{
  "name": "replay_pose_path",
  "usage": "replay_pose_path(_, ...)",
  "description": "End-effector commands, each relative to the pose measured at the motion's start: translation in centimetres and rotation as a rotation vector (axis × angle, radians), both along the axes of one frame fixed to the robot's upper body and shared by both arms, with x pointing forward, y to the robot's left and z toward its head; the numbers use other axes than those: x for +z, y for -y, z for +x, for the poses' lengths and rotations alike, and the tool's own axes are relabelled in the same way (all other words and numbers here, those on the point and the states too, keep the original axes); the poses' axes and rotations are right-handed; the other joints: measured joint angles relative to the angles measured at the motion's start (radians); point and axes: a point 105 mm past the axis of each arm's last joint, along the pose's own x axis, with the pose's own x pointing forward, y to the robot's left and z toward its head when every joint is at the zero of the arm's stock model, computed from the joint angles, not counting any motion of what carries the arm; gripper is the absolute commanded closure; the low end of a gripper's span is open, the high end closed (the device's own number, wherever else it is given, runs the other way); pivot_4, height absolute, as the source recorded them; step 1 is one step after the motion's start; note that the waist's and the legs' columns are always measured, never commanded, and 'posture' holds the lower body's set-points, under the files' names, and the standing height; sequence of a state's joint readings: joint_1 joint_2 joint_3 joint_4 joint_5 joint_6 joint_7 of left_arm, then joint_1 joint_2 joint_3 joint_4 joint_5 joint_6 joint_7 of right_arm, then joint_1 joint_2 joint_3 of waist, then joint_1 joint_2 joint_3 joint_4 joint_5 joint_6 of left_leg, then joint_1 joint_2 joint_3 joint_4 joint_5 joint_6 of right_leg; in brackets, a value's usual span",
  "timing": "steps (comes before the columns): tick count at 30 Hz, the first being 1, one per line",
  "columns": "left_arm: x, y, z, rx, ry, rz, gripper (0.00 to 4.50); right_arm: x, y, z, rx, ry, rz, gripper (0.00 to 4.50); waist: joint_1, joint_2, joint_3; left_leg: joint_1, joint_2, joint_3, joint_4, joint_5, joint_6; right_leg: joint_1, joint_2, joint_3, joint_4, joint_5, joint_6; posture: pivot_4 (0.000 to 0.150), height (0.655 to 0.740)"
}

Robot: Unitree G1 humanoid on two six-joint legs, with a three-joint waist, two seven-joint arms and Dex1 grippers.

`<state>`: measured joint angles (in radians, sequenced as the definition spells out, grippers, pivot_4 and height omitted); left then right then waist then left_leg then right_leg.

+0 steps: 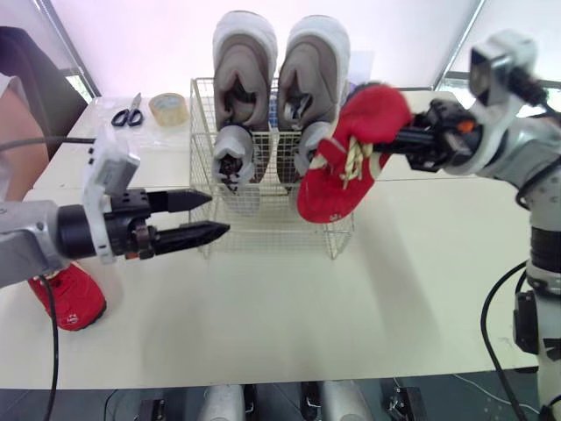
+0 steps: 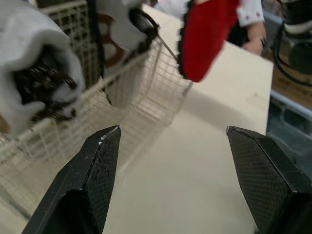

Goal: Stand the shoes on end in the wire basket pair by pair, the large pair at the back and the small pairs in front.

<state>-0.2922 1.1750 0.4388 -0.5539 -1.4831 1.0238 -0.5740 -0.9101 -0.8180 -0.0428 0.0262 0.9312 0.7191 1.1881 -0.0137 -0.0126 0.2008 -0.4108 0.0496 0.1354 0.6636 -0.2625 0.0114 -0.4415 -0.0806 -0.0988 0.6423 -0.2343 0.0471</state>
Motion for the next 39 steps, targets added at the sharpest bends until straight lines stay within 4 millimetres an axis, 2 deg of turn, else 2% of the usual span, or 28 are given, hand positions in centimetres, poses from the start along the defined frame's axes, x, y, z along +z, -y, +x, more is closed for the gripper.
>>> replay_pose_path(1, 0.9, -0.4, -0.3, 0.006, 0.028, -0.025, 0.96, 0.0, 0.1, 0.4, -0.004, 0.094, -0.022, 3.96, 0.001, 0.000, 0.000, -0.001, 0.000, 0.000, 0.000, 0.000, 0.000, 0.000, 0.000, 0.000, 0.000, 0.000, 0.000, 0.150, 0.7357)
replay_pose_path(4, 2.0, -1.1, 0.2, 0.037, 0.020, -0.149, 0.96, -1.0, -0.1, 1.7, -0.033, 0.147, -0.049, 3.96, 0.002, 0.000, 0.000, -0.001, 0.000, 0.000, 0.000, 0.002, -0.003, 0.000, -0.001, 0.001, 0.000, 0.000, 0.000, 0.150, 0.7357)
replay_pose_path(6, 2.2, -1.6, 0.5, 0.063, 0.013, -0.169, 0.96, -2.1, -0.2, 2.0, -0.025, 0.161, -0.103, 3.96, 0.002, 0.000, 0.000, -0.001, 0.000, 0.000, 0.000, 0.002, -0.003, 0.000, -0.001, 0.001, 0.000, 0.000, 0.000, 0.150, 0.7357)
replay_pose_path(10, 1.5, -2.0, 0.6, 0.083, -0.016, -0.141, 0.96, -4.3, -0.4, 2.0, -0.001, 0.151, -0.187, 3.96, 0.001, 0.000, 0.000, -0.001, 0.000, 0.000, 0.000, 0.003, -0.005, 0.000, -0.001, 0.000, 0.000, 0.000, 0.000, 0.150, 0.7357)
replay_pose_path(14, 1.1, -2.1, 0.7, 0.094, -0.025, -0.135, 0.96, -4.6, -0.4, 1.6, 0.023, 0.082, -0.134, 3.96, 0.001, 0.000, 0.000, -0.001, 0.000, 0.001, 0.000, 0.003, -0.006, 0.000, -0.001, 0.000, 0.000, 0.000, 0.000, 0.150, 0.7357)
replay_pose_path(16, 0.9, -2.0, 0.7, 0.097, -0.030, -0.138, 0.96, -5.6, -0.1, 2.0, -0.001, 0.053, -0.131, 3.96, 0.002, 0.000, 0.000, -0.001, 0.000, 0.000, 0.000, 0.003, -0.006, 0.000, -0.001, 0.000, 0.000, 0.000, 0.000, 0.150, 0.7357)
replay_pose_path(18, 0.7, -2.0, 0.8, 0.099, -0.033, -0.138, 0.92, -6.3, 0.2, 2.3, -0.021, 0.030, -0.128, 2.91, 0.002, 0.000, 0.000, -0.001, 0.000, 0.000, 0.000, 0.003, -0.006, 0.000, -0.001, 0.000, 0.000, 0.000, 0.000, 0.150, 0.7357)
replay_pose_path(19, 0.7, -2.1, 0.8, 0.100, -0.033, -0.138, 0.92, -6.3, 0.3, 2.3, -0.028, 0.024, -0.123, 2.57, 0.002, -0.001, 0.000, -0.001, 0.000, 0.000, 0.000, 0.003, -0.006, 0.000, -0.001, 0.000, 0.000, 0.000, 0.000, 0.150, 0.7357)
replay_pose_path(24, 0.5, -2.4, 1.1, 0.113, -0.038, -0.139, 0.92, -5.2, 1.0, 2.6, -0.097, 0.073, -0.080, 0.02, 0.000, 0.000, 0.000, -0.001, 0.000, 0.000, 0.000, 0.003, -0.006, 0.000, -0.001, 0.000, 0.000, 0.000, 0.000, 0.150, 0.7357)
replay_pose_path(30, 0.1, -3.0, 1.4, 0.132, -0.045, -0.139, 0.92, -4.7, 2.2, 1.3, -0.127, 0.065, -0.138, 0.02, 0.001, 0.000, 0.000, -0.001, 0.000, 0.000, 0.000, 0.004, -0.006, -0.001, -0.001, 0.000, 0.001, 0.000, 0.000, 0.150, 0.7357)
replay_pose_path(36, -0.5, -4.2, 1.9, 0.173, -0.052, -0.130, 0.92, -2.8, 3.4, -0.9, -0.150, 0.075, -0.166, 0.02, 0.002, -0.001, 0.000, -0.001, 0.000, 0.000, 0.000, 0.003, -0.005, -0.001, -0.001, 0.000, 0.001, 0.000, 0.000, 0.150, 0.7357)
replay_pose_path(37, -0.5, -4.5, 2.0, 0.182, -0.048, -0.124, 0.92, -2.4, 3.6, -1.0, -0.164, 0.082, -0.170, 0.02, 0.002, -0.001, 0.000, -0.001, 0.000, 0.000, 0.000, 0.002, -0.004, 0.000, -0.001, 0.000, 0.001, 0.000, 0.000, 0.150, 0.7357)
replay_pose_path(39, 0.2, -6.0, 2.7, 0.243, -0.033, -0.149, 0.92, -0.1, 4.8, -1.0, -0.217, 0.152, -0.147, 0.02, 0.001, 0.000, 0.000, -0.001, 0.000, 0.000, 0.000, 0.001, -0.002, 0.000, -0.002, 0.000, 0.001, 0.000, 0.000, 0.150, 0.7357)
